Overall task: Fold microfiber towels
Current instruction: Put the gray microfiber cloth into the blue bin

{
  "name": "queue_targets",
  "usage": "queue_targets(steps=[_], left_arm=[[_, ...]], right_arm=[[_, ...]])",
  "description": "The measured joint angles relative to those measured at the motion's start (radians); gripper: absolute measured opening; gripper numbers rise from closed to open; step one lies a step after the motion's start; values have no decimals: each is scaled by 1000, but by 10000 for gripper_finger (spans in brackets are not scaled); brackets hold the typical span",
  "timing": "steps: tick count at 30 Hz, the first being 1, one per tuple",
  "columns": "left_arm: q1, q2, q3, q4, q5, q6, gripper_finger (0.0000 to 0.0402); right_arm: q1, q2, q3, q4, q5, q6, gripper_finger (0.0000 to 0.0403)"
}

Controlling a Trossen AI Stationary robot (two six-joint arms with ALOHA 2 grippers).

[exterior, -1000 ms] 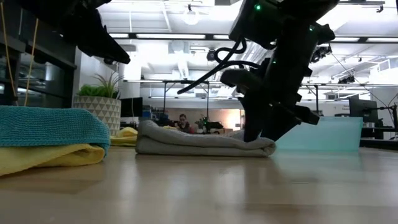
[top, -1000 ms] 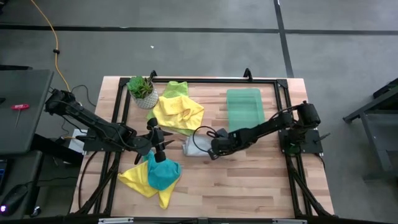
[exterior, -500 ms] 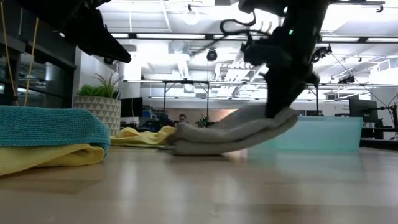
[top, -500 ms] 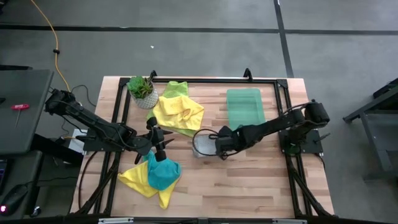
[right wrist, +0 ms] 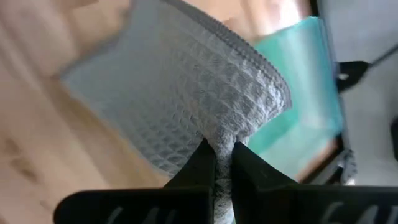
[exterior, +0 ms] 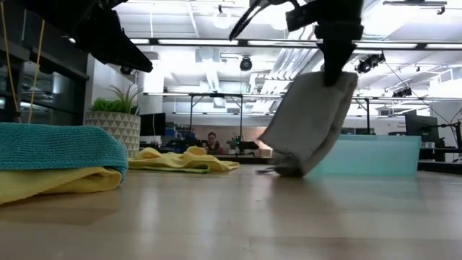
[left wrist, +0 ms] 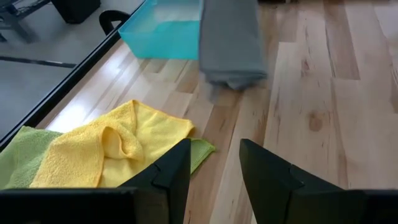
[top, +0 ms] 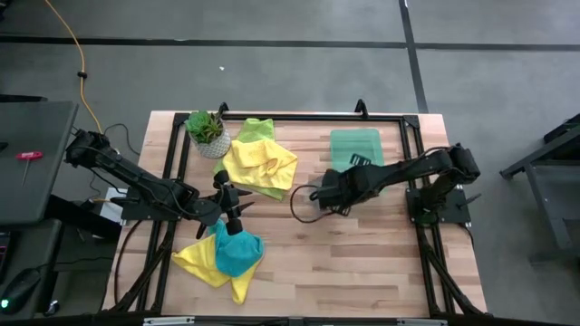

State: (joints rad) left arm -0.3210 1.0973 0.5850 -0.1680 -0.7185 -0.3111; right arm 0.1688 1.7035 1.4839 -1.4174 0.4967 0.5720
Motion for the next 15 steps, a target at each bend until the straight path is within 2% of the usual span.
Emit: queue_targets(steps=[7,15], left_arm=[[0,0,0,0,0,0,129],[0,0,0,0,0,17,129]], right_arm=[[-88,-1,14,28,18,-68,0],[-236,-1,14,282,18,-192,0]])
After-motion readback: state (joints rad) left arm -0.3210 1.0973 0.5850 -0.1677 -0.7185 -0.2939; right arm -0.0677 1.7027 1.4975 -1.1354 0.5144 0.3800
